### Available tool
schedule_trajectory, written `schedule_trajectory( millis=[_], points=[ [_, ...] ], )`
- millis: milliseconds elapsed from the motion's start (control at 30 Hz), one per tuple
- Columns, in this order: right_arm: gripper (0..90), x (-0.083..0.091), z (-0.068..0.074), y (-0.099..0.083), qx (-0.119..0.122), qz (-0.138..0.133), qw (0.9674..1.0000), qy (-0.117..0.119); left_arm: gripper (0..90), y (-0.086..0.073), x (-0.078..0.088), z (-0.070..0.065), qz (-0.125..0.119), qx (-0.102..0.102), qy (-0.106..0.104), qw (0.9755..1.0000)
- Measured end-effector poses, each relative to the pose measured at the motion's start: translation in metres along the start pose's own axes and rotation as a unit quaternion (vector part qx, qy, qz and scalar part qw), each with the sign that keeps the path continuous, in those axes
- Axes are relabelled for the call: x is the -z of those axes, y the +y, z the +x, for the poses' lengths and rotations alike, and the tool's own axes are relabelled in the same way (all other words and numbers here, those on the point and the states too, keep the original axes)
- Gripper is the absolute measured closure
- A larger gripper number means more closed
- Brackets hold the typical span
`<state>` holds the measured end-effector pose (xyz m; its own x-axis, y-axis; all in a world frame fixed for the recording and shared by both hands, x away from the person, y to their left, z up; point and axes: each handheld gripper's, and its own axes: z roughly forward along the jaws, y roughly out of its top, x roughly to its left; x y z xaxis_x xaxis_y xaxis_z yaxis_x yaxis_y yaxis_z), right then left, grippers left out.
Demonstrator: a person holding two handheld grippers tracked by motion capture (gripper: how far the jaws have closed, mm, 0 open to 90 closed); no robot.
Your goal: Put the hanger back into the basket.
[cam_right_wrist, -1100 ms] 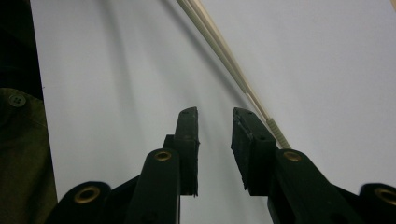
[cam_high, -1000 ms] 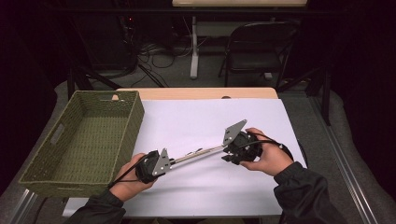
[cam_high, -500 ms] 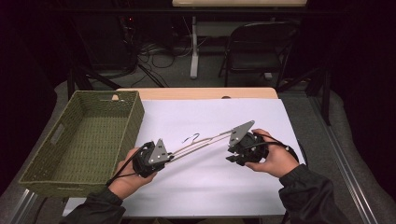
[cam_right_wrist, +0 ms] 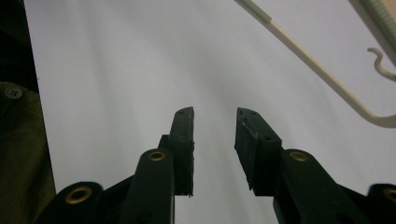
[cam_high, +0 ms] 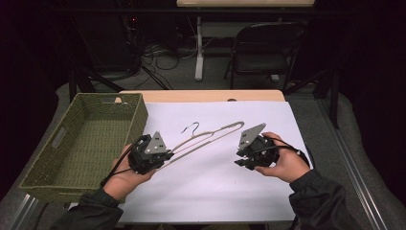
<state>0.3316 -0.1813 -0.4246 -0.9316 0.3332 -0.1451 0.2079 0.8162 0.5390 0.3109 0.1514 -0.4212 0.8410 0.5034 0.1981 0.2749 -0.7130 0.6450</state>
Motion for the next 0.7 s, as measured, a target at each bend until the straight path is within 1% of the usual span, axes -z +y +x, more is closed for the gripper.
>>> schedule_trajectory(
  millis=[67,100,167,300,367,400,433,467,500,533,567,600,700],
  points=[
    [68.1,0.0,0.0,0.0,0.0,0.0,1.0,0.0,87.1,0.001,0.003,0.001,-0.001,0.001,0.001,1.0],
    [68.0,-0.001,0.0,0.0,-0.001,-0.005,1.0,0.0,87.0,0.002,0.01,0.004,-0.005,0.012,-0.001,0.9999],
    [68.0,0.0,0.001,-0.001,-0.002,-0.004,1.0,-0.001,87.1,0.003,0.016,0.007,-0.008,0.016,0.004,0.9998],
    [68.1,0.0,0.0,-0.001,-0.001,-0.004,1.0,-0.002,87.1,0.004,0.028,0.013,-0.013,0.029,0.0,0.9995],
    [68.1,0.001,0.0,-0.002,-0.001,0.004,1.0,-0.006,87.1,0.005,0.033,0.016,-0.013,0.029,0.006,0.9995],
    [68.1,0.001,0.0,-0.002,-0.001,0.007,1.0,0.0,87.0,0.005,0.036,0.018,-0.015,0.035,0.007,0.9992],
    [68.1,0.0,0.0,-0.002,-0.001,0.004,1.0,-0.002,87.1,0.005,0.038,0.02,-0.015,0.04,0.007,0.9991],
    [68.1,0.0,0.0,-0.002,-0.002,0.006,1.0,-0.004,87.0,0.005,0.041,0.021,-0.015,0.041,0.011,0.999],
    [68.1,-0.001,-0.001,-0.002,-0.003,-0.001,1.0,-0.002,87.1,0.005,0.044,0.024,-0.015,0.04,0.014,0.999],
    [68.1,-0.001,-0.001,-0.002,-0.004,-0.002,1.0,-0.002,87.0,0.005,0.047,0.026,-0.014,0.041,0.016,0.9989],
    [68.2,0.0,0.0,-0.002,-0.003,0.005,1.0,-0.005,87.0,0.005,0.051,0.028,-0.016,0.043,0.02,0.9987],
    [68.1,0.0,0.0,-0.002,-0.002,0.005,1.0,-0.004,87.0,0.005,0.055,0.031,-0.016,0.043,0.024,0.9987],
    [68.2,-0.001,-0.001,-0.002,-0.002,0.003,1.0,-0.006,87.0,0.003,0.067,0.04,-0.023,0.051,0.033,0.9979]
  ],
)
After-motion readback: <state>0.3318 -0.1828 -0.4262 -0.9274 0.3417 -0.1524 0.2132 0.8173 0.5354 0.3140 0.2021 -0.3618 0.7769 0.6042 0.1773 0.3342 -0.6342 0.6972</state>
